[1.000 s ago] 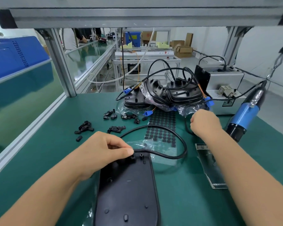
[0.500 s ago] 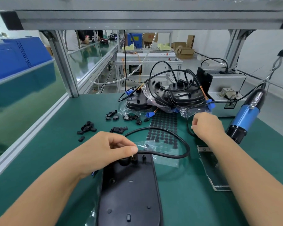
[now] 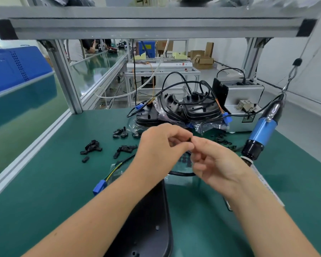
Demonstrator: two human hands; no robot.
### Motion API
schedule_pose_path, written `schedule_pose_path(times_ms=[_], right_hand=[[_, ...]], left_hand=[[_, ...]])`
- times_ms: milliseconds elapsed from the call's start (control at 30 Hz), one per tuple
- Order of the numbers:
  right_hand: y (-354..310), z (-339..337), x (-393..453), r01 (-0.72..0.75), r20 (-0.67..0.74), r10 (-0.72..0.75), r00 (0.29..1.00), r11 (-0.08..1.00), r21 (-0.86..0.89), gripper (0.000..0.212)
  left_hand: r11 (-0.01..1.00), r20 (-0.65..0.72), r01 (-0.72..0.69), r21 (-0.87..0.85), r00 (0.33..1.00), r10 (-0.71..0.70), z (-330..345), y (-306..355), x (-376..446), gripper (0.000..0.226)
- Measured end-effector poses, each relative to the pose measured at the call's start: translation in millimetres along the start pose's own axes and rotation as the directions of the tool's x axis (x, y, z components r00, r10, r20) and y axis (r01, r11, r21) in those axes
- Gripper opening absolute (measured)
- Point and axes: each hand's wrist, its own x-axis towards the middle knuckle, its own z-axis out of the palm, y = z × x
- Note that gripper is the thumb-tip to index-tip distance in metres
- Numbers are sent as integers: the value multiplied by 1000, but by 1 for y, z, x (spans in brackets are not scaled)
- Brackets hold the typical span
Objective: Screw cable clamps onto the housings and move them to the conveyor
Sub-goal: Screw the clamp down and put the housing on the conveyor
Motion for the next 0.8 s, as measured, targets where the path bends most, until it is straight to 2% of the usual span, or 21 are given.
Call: schedule_pose_path(times_ms=[100,167,233,267,300,367,400,433,467,600,700,800], right_hand=[[2,-7,-7,-56,-25,60,998,990,131,8],[2,-9,-13,-55,-19,58,998,989,135,4],[0,-15,-17,26,-91,-24,996,1000,17,6],[-3,-21,-18,101,-202,-124,971,987,-121,9],[-7,-29,-19,169,-335,-257,906,948,-269,10],[-17,-46,-20,242,-552,-471,687,866,-438,8],[-23,-54,-20,259,-617,-499,609,860,-440,7],[-27,-62,-19,266,-660,-486,573,872,-411,6],[-30,-69,-17,255,-691,-452,564,891,-375,6],[-30,-84,-5,224,-718,-380,583,925,-308,35],[-30,-86,5,244,-674,-328,661,944,-220,35],[-38,-85,14,300,-602,-249,759,954,-17,40]], left_hand=[[999,5,-39,23,999,39,6,3,-1,18],[999,-4,-36,25,999,36,10,5,-2,18],[1000,-7,0,-12,1000,0,13,6,-3,18],[998,1,35,-43,999,-35,14,5,-3,18],[995,14,74,-74,997,-73,13,4,-4,18],[983,59,143,-115,989,-137,11,2,-5,15],[977,80,170,-128,984,-161,10,1,-5,14],[971,98,193,-138,979,-180,10,0,-6,14],[966,112,213,-146,974,-198,9,-1,-6,15],[953,162,267,-146,956,-243,11,-2,-6,15],[947,187,279,-160,950,-249,11,0,-6,17],[936,214,291,-200,945,-248,9,5,-7,19]])
